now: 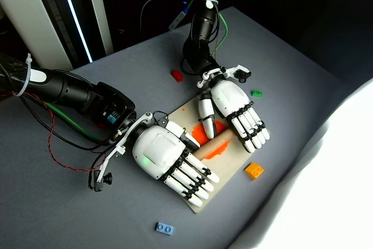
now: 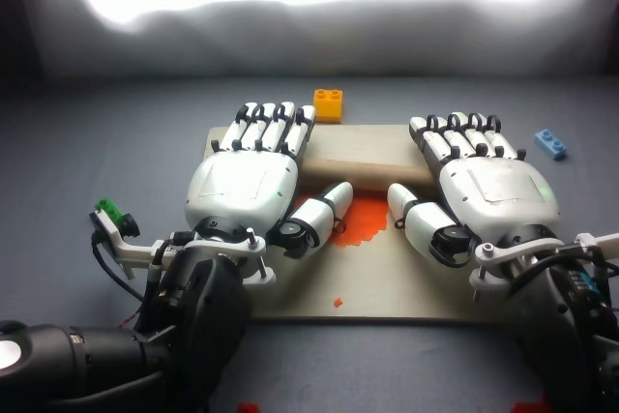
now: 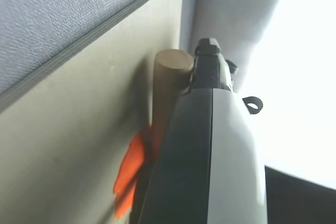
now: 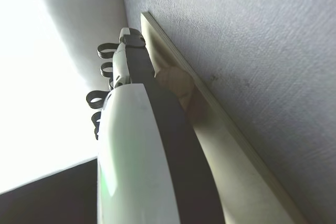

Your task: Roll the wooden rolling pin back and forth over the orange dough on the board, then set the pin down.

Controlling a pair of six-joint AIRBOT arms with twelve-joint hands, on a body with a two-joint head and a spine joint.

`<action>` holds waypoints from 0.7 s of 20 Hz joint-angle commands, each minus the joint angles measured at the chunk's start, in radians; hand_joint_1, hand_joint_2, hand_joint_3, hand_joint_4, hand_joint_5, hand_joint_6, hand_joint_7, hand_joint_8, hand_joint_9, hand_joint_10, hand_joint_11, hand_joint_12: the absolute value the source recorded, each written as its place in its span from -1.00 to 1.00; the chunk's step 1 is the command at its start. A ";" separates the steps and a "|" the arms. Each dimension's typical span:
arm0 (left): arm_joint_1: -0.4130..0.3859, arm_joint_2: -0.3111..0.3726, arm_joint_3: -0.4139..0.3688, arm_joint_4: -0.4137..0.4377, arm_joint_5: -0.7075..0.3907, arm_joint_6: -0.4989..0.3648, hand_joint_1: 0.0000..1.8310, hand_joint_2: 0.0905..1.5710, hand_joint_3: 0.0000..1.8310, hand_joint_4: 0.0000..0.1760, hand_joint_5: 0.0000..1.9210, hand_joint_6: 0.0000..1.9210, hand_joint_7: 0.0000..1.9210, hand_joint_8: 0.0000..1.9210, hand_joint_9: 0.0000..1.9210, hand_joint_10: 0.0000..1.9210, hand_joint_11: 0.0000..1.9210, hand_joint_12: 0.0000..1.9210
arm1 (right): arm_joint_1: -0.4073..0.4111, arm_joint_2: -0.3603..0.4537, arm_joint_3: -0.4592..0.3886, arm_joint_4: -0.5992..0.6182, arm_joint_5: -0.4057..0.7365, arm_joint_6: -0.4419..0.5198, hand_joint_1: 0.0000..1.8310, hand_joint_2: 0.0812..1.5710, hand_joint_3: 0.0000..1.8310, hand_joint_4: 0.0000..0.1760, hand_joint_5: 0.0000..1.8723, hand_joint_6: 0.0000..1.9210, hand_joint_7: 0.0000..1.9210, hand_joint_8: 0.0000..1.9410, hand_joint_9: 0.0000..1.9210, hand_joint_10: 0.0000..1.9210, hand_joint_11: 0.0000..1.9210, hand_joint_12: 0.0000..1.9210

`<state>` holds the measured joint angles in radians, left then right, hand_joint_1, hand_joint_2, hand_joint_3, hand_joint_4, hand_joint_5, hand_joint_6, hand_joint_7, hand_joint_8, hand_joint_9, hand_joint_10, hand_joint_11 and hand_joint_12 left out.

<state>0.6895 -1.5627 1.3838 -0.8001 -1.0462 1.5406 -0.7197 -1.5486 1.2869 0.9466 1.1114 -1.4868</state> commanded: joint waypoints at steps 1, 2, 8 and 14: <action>-0.007 0.004 0.007 0.037 -0.077 0.008 -1.00 0.83 -0.99 -1.00 -0.98 -0.99 -0.99 -1.00 -1.00 -1.00 -1.00 -1.00 | 0.012 0.002 0.007 -0.062 0.088 0.008 -1.00 0.93 -1.00 -1.00 -0.89 -0.99 -0.91 -0.99 -0.99 -1.00 -1.00 -1.00; -0.008 0.004 0.008 0.030 -0.073 0.013 -1.00 0.83 -0.99 -1.00 -0.97 -0.99 -0.99 -1.00 -1.00 -1.00 -1.00 -1.00 | 0.013 0.002 0.008 -0.062 0.085 0.009 -1.00 0.93 -1.00 -1.00 -0.89 -0.99 -0.91 -0.99 -0.99 -1.00 -1.00 -1.00; -0.014 0.004 0.021 0.026 -0.055 0.019 -1.00 0.83 -0.99 -1.00 -0.98 -0.99 -0.99 -1.00 -1.00 -1.00 -1.00 -1.00 | 0.016 0.002 0.018 -0.059 0.074 0.017 -1.00 0.92 -1.00 -1.00 -0.93 -1.00 -0.95 -1.00 -1.00 -1.00 -1.00 -1.00; -0.018 0.003 0.032 0.027 -0.045 0.020 -1.00 0.84 -0.99 -1.00 -0.96 -0.99 -1.00 -1.00 -1.00 -1.00 -1.00 -1.00 | 0.018 0.001 0.030 -0.057 0.061 0.024 -1.00 0.93 -1.00 -1.00 -0.90 -0.99 -0.92 -0.99 -0.99 -1.00 -1.00 -1.00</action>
<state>0.6750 -1.5627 1.4082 -0.8040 -1.0061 1.5509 -0.7113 -1.5505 1.3117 0.9451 1.0882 -1.4689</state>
